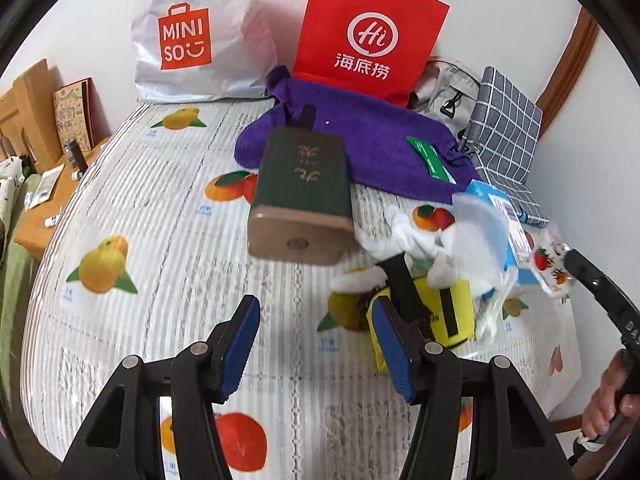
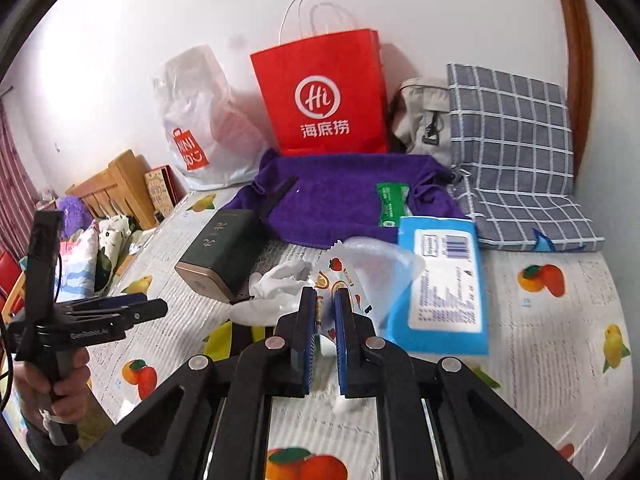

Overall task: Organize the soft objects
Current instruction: 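Move the right tool to the orange-print packet while the left returns to the yellow pouch, then grasp the orange-print packet with the right tool while the left grasps a black watch strap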

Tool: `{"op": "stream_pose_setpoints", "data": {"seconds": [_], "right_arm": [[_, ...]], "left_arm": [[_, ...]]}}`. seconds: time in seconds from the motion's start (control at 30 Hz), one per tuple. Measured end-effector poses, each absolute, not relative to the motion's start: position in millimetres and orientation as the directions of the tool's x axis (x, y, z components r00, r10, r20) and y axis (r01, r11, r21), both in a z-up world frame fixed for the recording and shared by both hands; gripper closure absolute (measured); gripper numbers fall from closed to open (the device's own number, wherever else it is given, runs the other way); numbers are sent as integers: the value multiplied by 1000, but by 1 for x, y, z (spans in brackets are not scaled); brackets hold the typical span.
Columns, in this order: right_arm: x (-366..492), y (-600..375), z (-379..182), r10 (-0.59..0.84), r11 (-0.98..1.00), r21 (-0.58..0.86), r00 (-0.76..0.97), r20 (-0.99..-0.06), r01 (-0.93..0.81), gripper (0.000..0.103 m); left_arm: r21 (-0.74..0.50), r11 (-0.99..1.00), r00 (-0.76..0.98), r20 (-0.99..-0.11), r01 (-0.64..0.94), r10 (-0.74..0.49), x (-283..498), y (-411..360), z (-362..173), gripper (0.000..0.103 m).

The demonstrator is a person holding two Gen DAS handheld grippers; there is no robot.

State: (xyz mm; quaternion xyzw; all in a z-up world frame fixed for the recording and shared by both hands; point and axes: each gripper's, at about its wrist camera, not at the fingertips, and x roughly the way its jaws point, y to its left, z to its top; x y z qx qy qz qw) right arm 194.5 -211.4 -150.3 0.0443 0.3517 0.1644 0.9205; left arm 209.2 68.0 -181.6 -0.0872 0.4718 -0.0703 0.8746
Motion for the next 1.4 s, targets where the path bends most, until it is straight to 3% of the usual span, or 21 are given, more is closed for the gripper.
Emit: {"op": "stream_pose_setpoints", "data": {"seconds": [0.23, 0.6, 0.7, 0.77, 0.83, 0.87, 1.0, 1.17, 1.3, 1.4], "right_arm": [[153, -226, -163, 285, 955, 133, 691, -664, -265, 94], [143, -239, -245, 226, 957, 60, 595, -772, -285, 90], [138, -239, -250, 199, 955, 16, 599, -776, -297, 76], [134, -244, -250, 195, 957, 11, 613, -766, -291, 41], [129, -251, -249, 188, 964, 15, 641, -744, -266, 23], [129, -254, -250, 182, 968, 19, 647, -741, -250, 20], [140, -268, -260, 110, 990, 26, 643, -758, -139, 19], [158, -277, -277, 131, 991, 126, 594, -794, -51, 19], [159, -263, -282, 86, 996, 57, 623, -777, -66, 20], [156, -253, -281, 91, 993, 17, 641, -762, -121, 36]], "left_arm": [[-223, 973, 537, -815, 56, -218, 195, 57, -191, 47], [-208, 976, 503, -838, 65, -212, 183, 41, -212, 47], [-201, 977, 499, -842, 65, -206, 183, 39, -214, 47], [-200, 978, 497, -843, 66, -206, 183, 38, -216, 47], [-200, 978, 494, -845, 65, -206, 184, 37, -218, 47], [-201, 977, 491, -846, 65, -207, 185, 37, -220, 47], [-202, 977, 485, -849, 70, -210, 187, 33, -224, 47], [-229, 971, 498, -836, 71, -233, 189, 32, -225, 47], [-213, 974, 536, -814, 80, -222, 191, 27, -219, 47], [-196, 972, 561, -794, 128, -234, 193, 15, -212, 47]]}}
